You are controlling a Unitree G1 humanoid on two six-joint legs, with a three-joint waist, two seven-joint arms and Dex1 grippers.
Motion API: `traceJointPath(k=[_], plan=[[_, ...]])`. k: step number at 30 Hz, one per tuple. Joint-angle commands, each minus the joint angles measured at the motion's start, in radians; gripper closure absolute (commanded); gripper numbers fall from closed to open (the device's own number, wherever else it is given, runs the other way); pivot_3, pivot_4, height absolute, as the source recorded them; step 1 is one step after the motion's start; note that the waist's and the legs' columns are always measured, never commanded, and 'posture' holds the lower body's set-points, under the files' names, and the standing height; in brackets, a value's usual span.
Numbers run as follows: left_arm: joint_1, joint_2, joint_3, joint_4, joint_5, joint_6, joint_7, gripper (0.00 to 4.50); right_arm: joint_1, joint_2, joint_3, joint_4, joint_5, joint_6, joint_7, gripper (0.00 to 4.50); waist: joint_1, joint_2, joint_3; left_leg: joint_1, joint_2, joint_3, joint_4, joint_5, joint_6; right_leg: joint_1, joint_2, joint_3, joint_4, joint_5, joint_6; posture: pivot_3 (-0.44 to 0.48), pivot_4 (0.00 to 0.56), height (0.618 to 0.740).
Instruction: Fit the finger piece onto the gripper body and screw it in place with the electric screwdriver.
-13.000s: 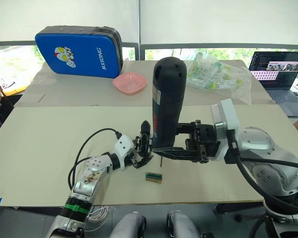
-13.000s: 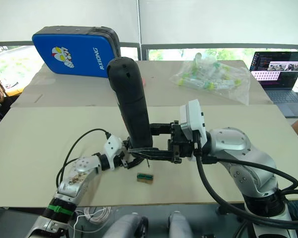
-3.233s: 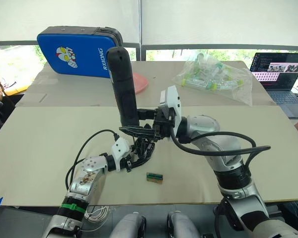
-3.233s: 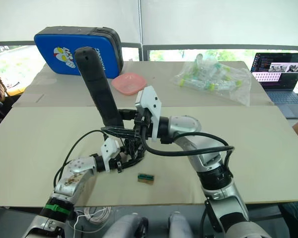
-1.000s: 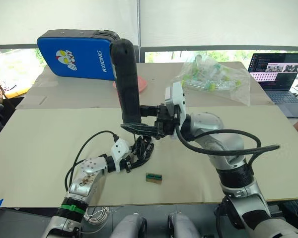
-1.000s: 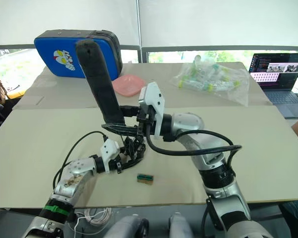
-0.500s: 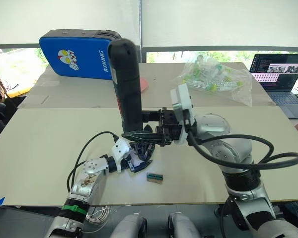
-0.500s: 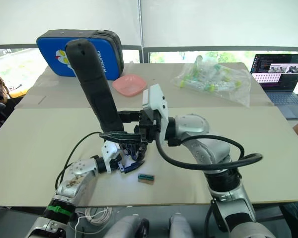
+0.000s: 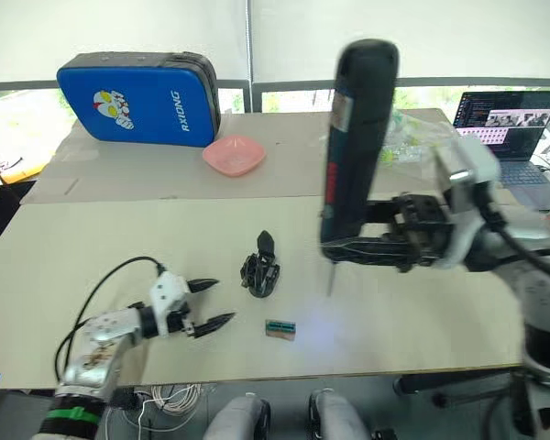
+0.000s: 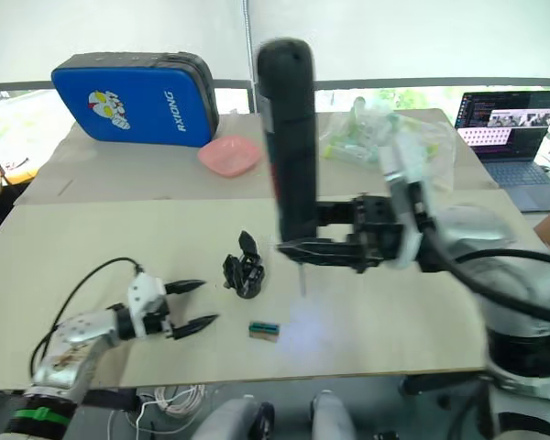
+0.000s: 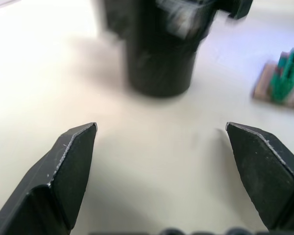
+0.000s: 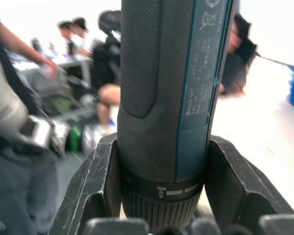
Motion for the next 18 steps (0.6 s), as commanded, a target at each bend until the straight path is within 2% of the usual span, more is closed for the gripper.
traceJointPath(k=[1,4,7,9,14,18], plan=[[0.001,0.078,0.067,-0.189,-0.169,0.135,-0.09,0.05,0.052,-0.195,-0.035,0.064,-0.058,0.054,0.11,2.54,0.011,-0.002,0.003,-0.002,0.0,0.0,0.001,0.0,0.0,-0.001,0.0,0.0,0.0,0.0,0.0,0.0,0.15,0.74],[-0.03,0.134,0.101,-0.252,-0.245,0.215,-0.125,0.05,0.081,-0.307,0.016,0.165,-0.173,0.027,0.142,2.54,0.021,-0.002,0.004,-0.008,0.0,0.001,0.002,0.0,0.0,-0.009,-0.004,-0.003,0.0,0.0,0.001,0.0,0.15,0.74],[-0.063,0.163,0.128,-0.208,-0.239,0.236,-0.129,0.05,0.105,-0.426,0.13,0.287,-0.291,0.068,0.203,2.54,0.021,-0.002,0.004,-0.009,-0.001,0.003,0.003,0.0,0.0,-0.009,-0.005,-0.002,-0.001,0.001,0.002,0.0,0.15,0.74],[-0.052,0.175,0.12,-0.189,-0.215,0.207,-0.17,0.05,0.075,-0.468,0.246,0.336,-0.396,0.108,0.192,2.54,0.018,-0.002,0.004,-0.009,-0.001,0.004,0.003,0.0,0.001,-0.01,-0.005,-0.001,0.0,0.001,0.002,0.0,0.15,0.74],[-0.034,0.189,0.114,-0.15,-0.159,0.08,-0.282,0.05,-0.123,-0.365,0.446,0.587,-0.579,0.163,0.192,2.54,-0.005,-0.001,0.007,-0.013,0.0,0.007,0.002,0.0,0.001,-0.013,-0.005,0.001,0.001,0.001,0.0,0.0,0.15,0.74],[-0.025,0.187,0.119,-0.134,-0.153,0.071,-0.296,0.05,-0.207,-0.324,0.583,0.751,-0.747,0.088,0.239,2.54,0.001,0.002,0.009,-0.013,0.0,0.008,0.002,0.0,0.001,-0.013,-0.005,0.001,0.001,0.002,0.0,0.0,0.15,0.74]])
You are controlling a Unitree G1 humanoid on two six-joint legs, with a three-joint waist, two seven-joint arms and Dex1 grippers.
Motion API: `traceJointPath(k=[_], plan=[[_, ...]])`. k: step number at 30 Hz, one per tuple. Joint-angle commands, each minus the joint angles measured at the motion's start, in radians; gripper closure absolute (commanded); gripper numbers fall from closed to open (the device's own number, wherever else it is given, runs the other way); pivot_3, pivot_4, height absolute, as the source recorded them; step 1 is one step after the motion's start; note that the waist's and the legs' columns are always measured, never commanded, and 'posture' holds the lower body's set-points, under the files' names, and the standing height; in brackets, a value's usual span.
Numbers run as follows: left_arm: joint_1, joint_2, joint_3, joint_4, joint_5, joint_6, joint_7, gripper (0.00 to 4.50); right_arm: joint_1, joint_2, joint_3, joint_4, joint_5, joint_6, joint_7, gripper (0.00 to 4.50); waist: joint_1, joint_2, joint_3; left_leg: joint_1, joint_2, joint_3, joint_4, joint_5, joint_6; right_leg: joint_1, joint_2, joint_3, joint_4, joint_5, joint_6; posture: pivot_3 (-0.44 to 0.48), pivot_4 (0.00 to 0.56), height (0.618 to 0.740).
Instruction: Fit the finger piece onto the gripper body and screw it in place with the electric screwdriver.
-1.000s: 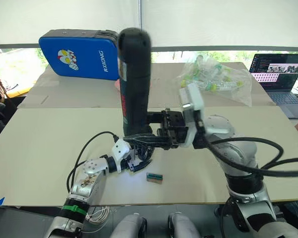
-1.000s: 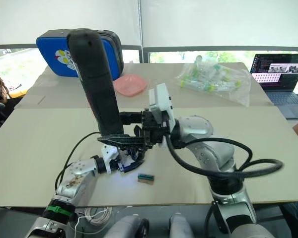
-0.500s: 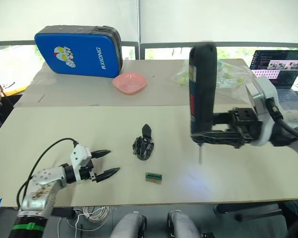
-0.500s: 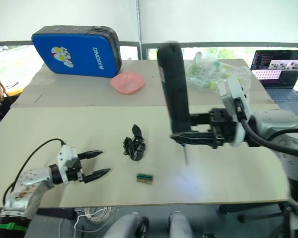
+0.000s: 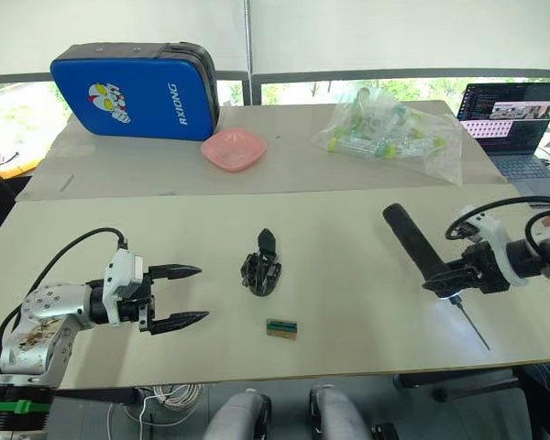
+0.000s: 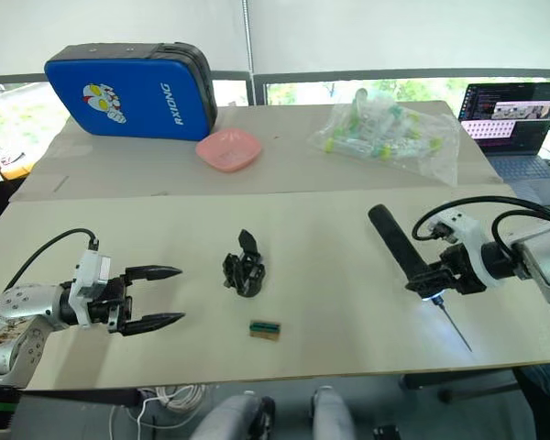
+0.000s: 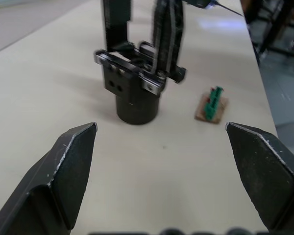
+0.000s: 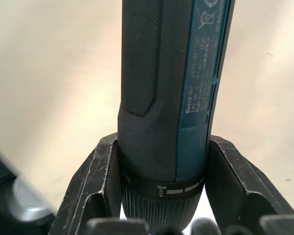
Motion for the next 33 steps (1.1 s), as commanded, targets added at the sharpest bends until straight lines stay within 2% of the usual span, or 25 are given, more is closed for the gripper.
traceJointPath(k=[1,6,12,14,18,20,24,26,30,33], plan=[[0.003,0.01,0.018,0.003,0.006,-0.019,-0.01,0.05,-0.081,0.02,0.056,0.109,-0.129,-0.059,0.041,2.54,0.007,0.0,0.0,0.0,0.0,0.0,0.0,0.0,0.0,0.0,0.0,-0.001,0.0,0.0,0.0,0.0,0.15,0.74],[-0.001,-0.009,0.02,-0.009,0.005,-0.002,0.03,0.05,-0.125,0.056,0.123,0.173,-0.235,-0.112,0.114,2.54,0.013,0.001,0.001,-0.002,-0.001,0.0,0.0,0.001,-0.001,-0.001,0.0,-0.001,0.0,0.0,0.001,0.0,0.15,0.74],[-0.013,-0.029,0.013,0.027,0.05,-0.029,0.083,0.05,-0.124,0.102,0.106,0.217,-0.31,-0.165,0.113,2.54,0.013,0.001,0.0,0.0,-0.001,-0.001,0.001,0.001,-0.001,0.001,0.001,-0.001,0.0,0.002,0.002,0.0,0.15,0.74],[-0.021,-0.033,0.016,0.036,0.045,-0.017,0.091,0.0,-0.122,0.104,0.093,0.213,-0.316,-0.176,0.12,1.52,0.013,0.001,0.0,0.001,-0.001,0.0,0.002,0.001,-0.001,0.002,0.001,-0.001,0.0,0.003,0.002,0.0,0.15,0.74],[-0.025,-0.028,0.024,0.066,0.044,0.002,0.097,0.0,-0.119,0.076,0.045,0.194,-0.331,-0.238,0.109,0.16,0.012,0.001,0.0,0.002,-0.001,0.0,0.003,0.001,-0.002,0.002,0.001,-0.002,0.001,0.003,0.002,0.0,0.15,0.74],[-0.015,-0.022,0.031,0.075,0.049,0.009,0.107,0.0,-0.108,0.036,0.006,0.156,-0.317,-0.249,0.131,0.08,0.013,0.001,0.001,0.002,-0.001,0.0,0.003,0.001,-0.002,0.002,0.002,-0.004,0.002,0.003,0.002,0.0,0.15,0.74],[0.029,-0.003,0.066,0.065,0.033,0.021,0.103,0.0,-0.013,-0.058,-0.134,0.044,-0.247,-0.317,0.164,0.08,0.015,0.002,0.001,0.001,-0.001,0.0,0.003,0.002,-0.003,0.001,0.002,-0.005,0.001,0.003,0.002,0.0,0.15,0.74],[0.064,0.018,0.083,0.08,0.074,0.006,0.127,0.0,0.106,-0.057,-0.294,-0.025,-0.188,-0.488,0.124,0.08,0.013,0.001,0.001,0.001,-0.001,-0.001,0.003,0.001,-0.002,0.002,0.002,-0.005,0.0,0.003,0.002,0.0,0.15,0.74],[0.115,0.029,0.11,0.116,0.14,-0.07,0.173,0.0,0.352,0.084,-0.597,-0.216,0.042,-0.728,0.219,0.08,0.008,0.001,0.0,0.003,0.0,0.0,0.002,0.0,0.0,0.004,0.003,-0.001,0.0,0.003,0.002,0.0,0.15,0.74],[0.153,0.038,0.12,0.132,0.147,-0.059,0.177,0.0,0.479,0.198,-0.664,-0.296,0.068,-0.895,0.201,0.08,0.012,0.001,0.0,0.005,0.0,0.0,0.002,0.001,-0.001,0.005,0.003,0.001,0.002,0.004,0.002,0.0,0.15,0.74]])
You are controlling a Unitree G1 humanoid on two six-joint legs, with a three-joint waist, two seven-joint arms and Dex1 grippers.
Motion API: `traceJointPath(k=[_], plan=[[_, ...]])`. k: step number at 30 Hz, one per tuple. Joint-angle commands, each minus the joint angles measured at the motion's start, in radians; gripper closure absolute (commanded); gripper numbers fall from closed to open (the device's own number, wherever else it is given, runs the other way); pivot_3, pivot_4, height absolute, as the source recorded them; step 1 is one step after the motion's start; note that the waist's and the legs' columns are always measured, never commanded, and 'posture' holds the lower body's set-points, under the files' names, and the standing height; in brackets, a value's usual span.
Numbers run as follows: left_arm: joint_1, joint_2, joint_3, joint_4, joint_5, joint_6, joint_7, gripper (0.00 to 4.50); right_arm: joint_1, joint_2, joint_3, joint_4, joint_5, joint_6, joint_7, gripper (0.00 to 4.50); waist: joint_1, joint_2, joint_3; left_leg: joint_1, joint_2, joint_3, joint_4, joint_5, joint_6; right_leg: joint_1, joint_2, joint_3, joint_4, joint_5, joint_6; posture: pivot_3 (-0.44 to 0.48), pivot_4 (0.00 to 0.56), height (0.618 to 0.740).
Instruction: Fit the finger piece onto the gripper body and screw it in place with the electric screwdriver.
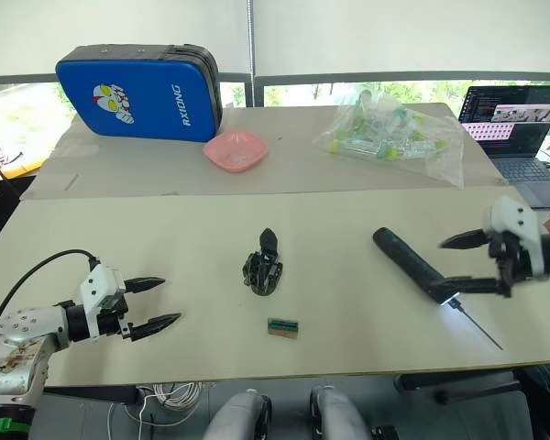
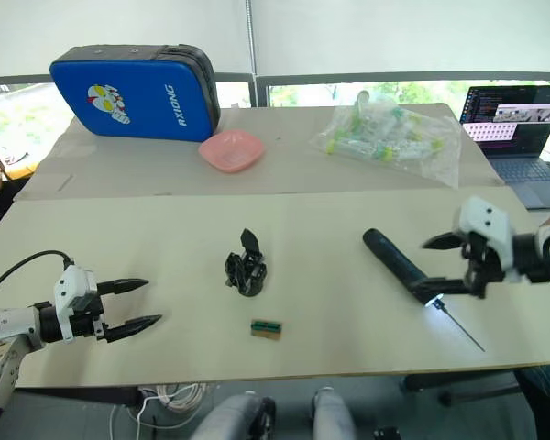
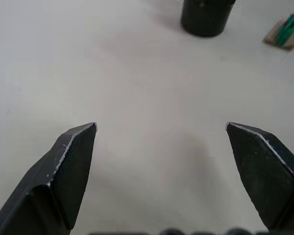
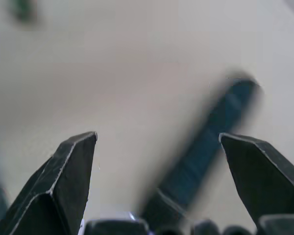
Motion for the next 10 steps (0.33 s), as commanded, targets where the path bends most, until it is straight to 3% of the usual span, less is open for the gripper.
traceJointPath(k=[1,4,10], plan=[[0.03,0.015,0.041,0.017,0.011,-0.016,0.016,0.0,0.087,0.089,-0.107,-0.108,0.059,-0.196,-0.016,0.08,0.003,0.0,0.0,0.002,0.0,0.0,0.0,0.0,0.0,0.001,0.0,0.0,0.0,0.0,0.0,0.0,0.15,0.74],[0.041,-0.007,0.059,0.029,0.038,-0.061,0.065,0.0,0.18,0.196,-0.092,-0.181,0.061,-0.287,-0.063,0.08,0.008,-0.001,0.0,0.008,0.001,0.0,0.0,0.0,0.0,0.004,0.0,0.0,0.0,0.0,0.0,0.0,0.15,0.74],[0.061,-0.039,0.068,0.02,0.067,-0.157,0.124,0.0,0.259,0.241,-0.068,-0.212,0.037,-0.361,-0.107,0.08,0.012,-0.001,0.0,0.013,0.0,0.0,0.0,0.0,0.0,0.01,0.0,0.0,-0.002,0.0,0.0,0.0,0.15,0.74]])
